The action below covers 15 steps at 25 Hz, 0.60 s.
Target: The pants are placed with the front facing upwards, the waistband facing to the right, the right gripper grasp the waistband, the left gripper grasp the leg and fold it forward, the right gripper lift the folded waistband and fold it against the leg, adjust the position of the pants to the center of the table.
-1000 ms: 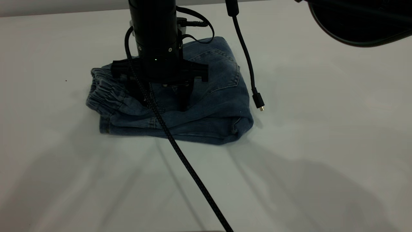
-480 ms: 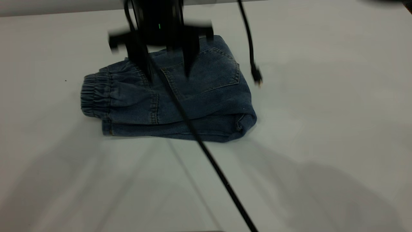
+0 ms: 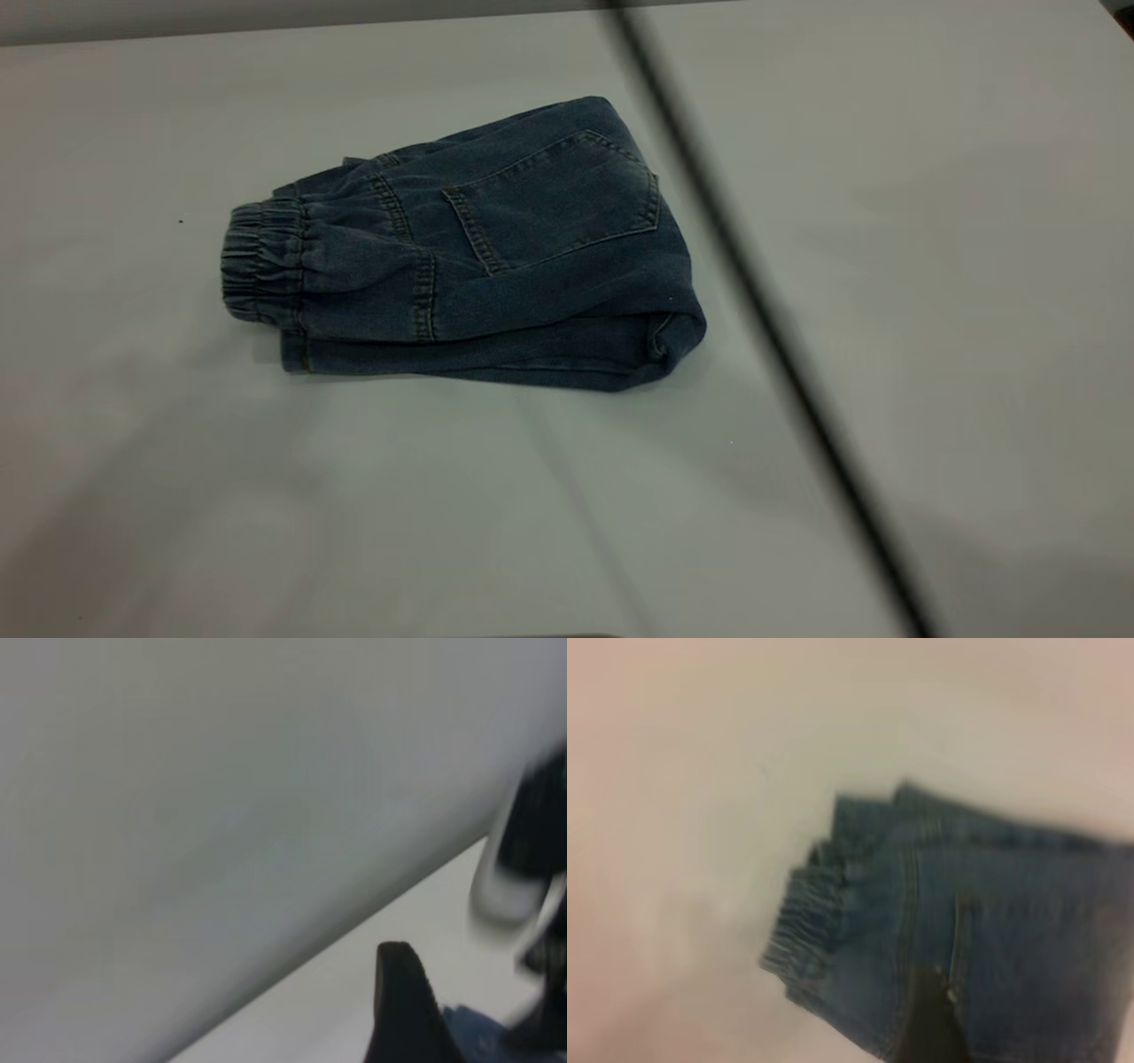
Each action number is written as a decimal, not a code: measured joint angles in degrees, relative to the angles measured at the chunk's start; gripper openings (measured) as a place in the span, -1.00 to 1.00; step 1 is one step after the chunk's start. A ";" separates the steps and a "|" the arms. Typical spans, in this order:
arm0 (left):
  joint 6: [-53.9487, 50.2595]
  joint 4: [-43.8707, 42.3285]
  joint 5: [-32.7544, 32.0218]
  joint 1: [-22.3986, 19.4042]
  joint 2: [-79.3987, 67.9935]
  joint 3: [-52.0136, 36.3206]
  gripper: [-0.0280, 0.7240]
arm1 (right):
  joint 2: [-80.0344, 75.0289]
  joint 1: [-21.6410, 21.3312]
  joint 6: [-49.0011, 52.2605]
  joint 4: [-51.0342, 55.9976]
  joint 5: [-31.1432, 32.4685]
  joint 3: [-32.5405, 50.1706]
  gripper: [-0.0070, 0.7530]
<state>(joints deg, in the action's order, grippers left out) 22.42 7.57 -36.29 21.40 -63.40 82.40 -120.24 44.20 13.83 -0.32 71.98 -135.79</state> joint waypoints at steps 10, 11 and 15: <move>-6.51 -0.48 -22.68 0.00 12.40 0.00 0.11 | 23.64 0.00 -9.44 3.76 0.79 2.16 0.18; -7.27 -0.56 -25.06 0.00 13.30 0.00 0.11 | 25.98 0.00 -9.64 3.76 0.82 3.60 0.18; -10.08 -1.25 -30.93 0.00 15.47 -0.08 0.11 | 35.64 0.00 -10.30 3.92 0.95 14.43 0.18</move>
<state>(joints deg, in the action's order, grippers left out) 12.34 6.32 -67.22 21.40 -47.92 82.32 -84.61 44.20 3.54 3.60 72.93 -121.36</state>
